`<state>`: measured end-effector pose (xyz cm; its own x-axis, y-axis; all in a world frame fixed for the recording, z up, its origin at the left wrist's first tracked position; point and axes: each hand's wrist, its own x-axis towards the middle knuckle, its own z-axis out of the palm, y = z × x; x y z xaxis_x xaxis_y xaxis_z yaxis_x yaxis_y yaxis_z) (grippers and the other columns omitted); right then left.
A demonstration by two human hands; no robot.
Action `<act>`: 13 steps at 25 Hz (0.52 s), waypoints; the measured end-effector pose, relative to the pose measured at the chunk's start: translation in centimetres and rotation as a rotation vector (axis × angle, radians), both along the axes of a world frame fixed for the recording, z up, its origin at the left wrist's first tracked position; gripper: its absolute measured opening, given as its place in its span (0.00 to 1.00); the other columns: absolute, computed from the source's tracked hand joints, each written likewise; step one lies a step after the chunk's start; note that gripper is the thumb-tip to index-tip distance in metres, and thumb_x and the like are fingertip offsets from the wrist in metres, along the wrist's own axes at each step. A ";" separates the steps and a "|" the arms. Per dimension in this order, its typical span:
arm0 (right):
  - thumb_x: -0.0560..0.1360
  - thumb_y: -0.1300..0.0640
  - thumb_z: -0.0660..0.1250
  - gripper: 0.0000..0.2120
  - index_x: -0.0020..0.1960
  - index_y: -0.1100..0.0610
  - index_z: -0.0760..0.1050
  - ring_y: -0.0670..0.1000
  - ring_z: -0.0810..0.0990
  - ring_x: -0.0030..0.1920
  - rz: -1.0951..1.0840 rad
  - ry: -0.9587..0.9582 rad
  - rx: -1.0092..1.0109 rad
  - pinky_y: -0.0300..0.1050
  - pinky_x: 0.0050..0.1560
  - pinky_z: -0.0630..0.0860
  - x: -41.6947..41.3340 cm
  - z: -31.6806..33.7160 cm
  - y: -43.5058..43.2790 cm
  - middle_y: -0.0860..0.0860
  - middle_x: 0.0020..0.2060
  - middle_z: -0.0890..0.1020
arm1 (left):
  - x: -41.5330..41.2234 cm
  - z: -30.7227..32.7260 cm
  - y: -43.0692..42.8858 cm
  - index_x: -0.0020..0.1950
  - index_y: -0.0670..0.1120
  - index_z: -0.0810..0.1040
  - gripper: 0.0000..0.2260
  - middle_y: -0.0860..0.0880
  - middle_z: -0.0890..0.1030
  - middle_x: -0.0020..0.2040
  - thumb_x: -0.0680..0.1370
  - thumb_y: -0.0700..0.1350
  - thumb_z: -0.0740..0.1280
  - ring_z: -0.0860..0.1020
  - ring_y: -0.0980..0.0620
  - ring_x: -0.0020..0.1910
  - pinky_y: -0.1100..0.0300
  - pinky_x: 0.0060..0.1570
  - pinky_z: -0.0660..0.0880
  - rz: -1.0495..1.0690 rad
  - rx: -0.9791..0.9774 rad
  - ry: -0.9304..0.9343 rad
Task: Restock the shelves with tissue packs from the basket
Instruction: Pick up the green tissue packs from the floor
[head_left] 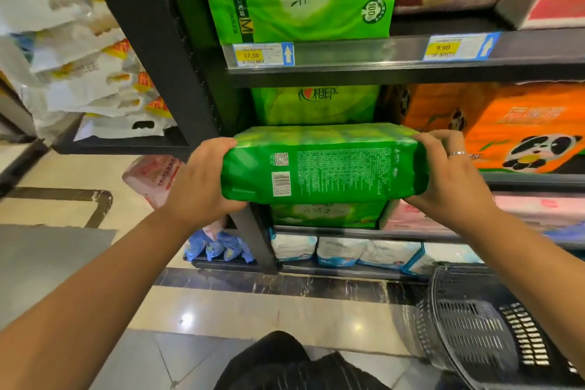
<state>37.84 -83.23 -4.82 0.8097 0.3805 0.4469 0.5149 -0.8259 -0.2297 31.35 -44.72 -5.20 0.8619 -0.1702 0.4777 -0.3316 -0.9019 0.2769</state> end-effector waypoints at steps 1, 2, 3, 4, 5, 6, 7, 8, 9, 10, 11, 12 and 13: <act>0.56 0.61 0.83 0.45 0.68 0.61 0.65 0.69 0.74 0.55 -0.001 -0.009 0.000 0.58 0.45 0.79 0.5 -0.6 0.0 0.65 0.60 0.69 | 0.6 -0.8 0.1 0.67 0.40 0.65 0.37 0.39 0.72 0.63 0.64 0.57 0.69 0.71 0.42 0.62 0.48 0.63 0.69 -0.009 0.010 -0.009; 0.57 0.61 0.83 0.45 0.68 0.61 0.64 0.69 0.74 0.55 0.003 -0.020 0.004 0.59 0.45 0.79 1.2 -1.3 0.0 0.66 0.60 0.69 | 1.1 -1.4 0.3 0.68 0.40 0.65 0.37 0.38 0.72 0.64 0.65 0.56 0.70 0.70 0.41 0.63 0.48 0.65 0.68 -0.025 0.017 -0.019; 0.57 0.61 0.83 0.44 0.67 0.61 0.64 0.69 0.74 0.56 0.007 -0.030 0.015 0.60 0.45 0.79 1.8 -1.9 0.0 0.66 0.60 0.69 | 1.8 -2.0 0.4 0.68 0.40 0.65 0.37 0.37 0.72 0.64 0.65 0.56 0.70 0.70 0.40 0.63 0.48 0.66 0.67 -0.040 0.026 -0.031; 0.57 0.61 0.83 0.44 0.67 0.61 0.64 0.69 0.73 0.56 0.004 -0.042 0.026 0.60 0.46 0.79 2.5 -2.4 0.1 0.66 0.60 0.69 | 2.5 -2.4 0.5 0.68 0.40 0.64 0.37 0.37 0.72 0.64 0.65 0.55 0.72 0.70 0.40 0.64 0.48 0.66 0.66 -0.052 0.033 -0.043; 0.57 0.61 0.83 0.44 0.67 0.61 0.64 0.69 0.73 0.56 -0.005 -0.047 0.033 0.60 0.47 0.79 3.2 -3.0 0.1 0.66 0.59 0.69 | 3.4 -2.8 0.7 0.69 0.40 0.64 0.38 0.37 0.72 0.64 0.65 0.53 0.74 0.70 0.40 0.64 0.49 0.67 0.66 -0.059 0.035 -0.044; 0.56 0.61 0.83 0.45 0.68 0.61 0.64 0.69 0.73 0.56 -0.014 -0.042 0.035 0.60 0.47 0.79 3.7 -3.6 0.3 0.66 0.59 0.69 | 4.0 -3.1 0.8 0.69 0.40 0.64 0.39 0.37 0.72 0.64 0.63 0.51 0.76 0.69 0.41 0.64 0.50 0.67 0.65 -0.060 0.031 -0.030; 0.56 0.62 0.83 0.46 0.68 0.60 0.63 0.69 0.74 0.56 -0.022 -0.037 0.036 0.60 0.47 0.79 4.2 -4.1 0.4 0.65 0.59 0.69 | 4.6 -3.3 0.9 0.69 0.41 0.64 0.41 0.37 0.71 0.65 0.62 0.49 0.79 0.69 0.41 0.64 0.52 0.67 0.65 -0.058 0.025 -0.013; 0.55 0.62 0.84 0.47 0.68 0.60 0.63 0.68 0.75 0.55 -0.030 -0.032 0.036 0.59 0.46 0.79 4.7 -4.5 0.7 0.64 0.60 0.69 | 5.3 -3.5 1.1 0.69 0.41 0.64 0.42 0.38 0.71 0.65 0.60 0.47 0.81 0.69 0.41 0.64 0.53 0.66 0.64 -0.059 0.019 0.007; 0.54 0.62 0.84 0.48 0.68 0.59 0.63 0.68 0.75 0.55 -0.036 -0.018 0.033 0.59 0.46 0.79 5.2 -4.8 1.0 0.63 0.60 0.68 | 5.9 -3.6 1.3 0.69 0.42 0.64 0.44 0.38 0.71 0.65 0.59 0.45 0.82 0.69 0.42 0.64 0.54 0.66 0.65 -0.059 0.016 0.030; 0.54 0.63 0.84 0.49 0.68 0.58 0.62 0.68 0.75 0.55 -0.037 -0.003 0.030 0.60 0.47 0.79 5.8 -5.0 1.3 0.61 0.60 0.68 | 6.4 -3.8 1.6 0.69 0.43 0.63 0.44 0.38 0.71 0.65 0.59 0.45 0.83 0.69 0.42 0.64 0.53 0.65 0.66 -0.058 0.018 0.049; 0.54 0.63 0.84 0.49 0.68 0.57 0.62 0.68 0.75 0.56 -0.041 0.007 0.030 0.60 0.48 0.79 6.3 -5.1 1.6 0.60 0.61 0.67 | 7.0 -4.0 1.9 0.69 0.44 0.63 0.44 0.38 0.71 0.65 0.59 0.45 0.83 0.70 0.41 0.64 0.52 0.63 0.68 -0.057 0.019 0.060; 0.54 0.63 0.84 0.49 0.69 0.57 0.62 0.68 0.74 0.56 -0.048 0.014 0.032 0.60 0.48 0.79 6.9 -5.1 1.8 0.60 0.62 0.67 | 7.5 -4.0 2.2 0.70 0.44 0.63 0.44 0.38 0.70 0.66 0.60 0.46 0.82 0.70 0.40 0.64 0.50 0.62 0.71 -0.057 0.016 0.066; 0.54 0.63 0.83 0.49 0.70 0.56 0.62 0.68 0.74 0.57 -0.057 0.019 0.038 0.61 0.49 0.79 7.4 -5.0 2.0 0.61 0.62 0.67 | 8.1 -3.9 2.3 0.70 0.44 0.63 0.44 0.39 0.69 0.66 0.60 0.46 0.82 0.71 0.40 0.63 0.48 0.60 0.73 -0.058 0.019 0.067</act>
<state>45.27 -81.22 -9.78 0.8381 0.3164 0.4444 0.4622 -0.8446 -0.2703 39.44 -42.41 -9.11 0.8802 -0.2292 0.4156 -0.3649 -0.8868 0.2836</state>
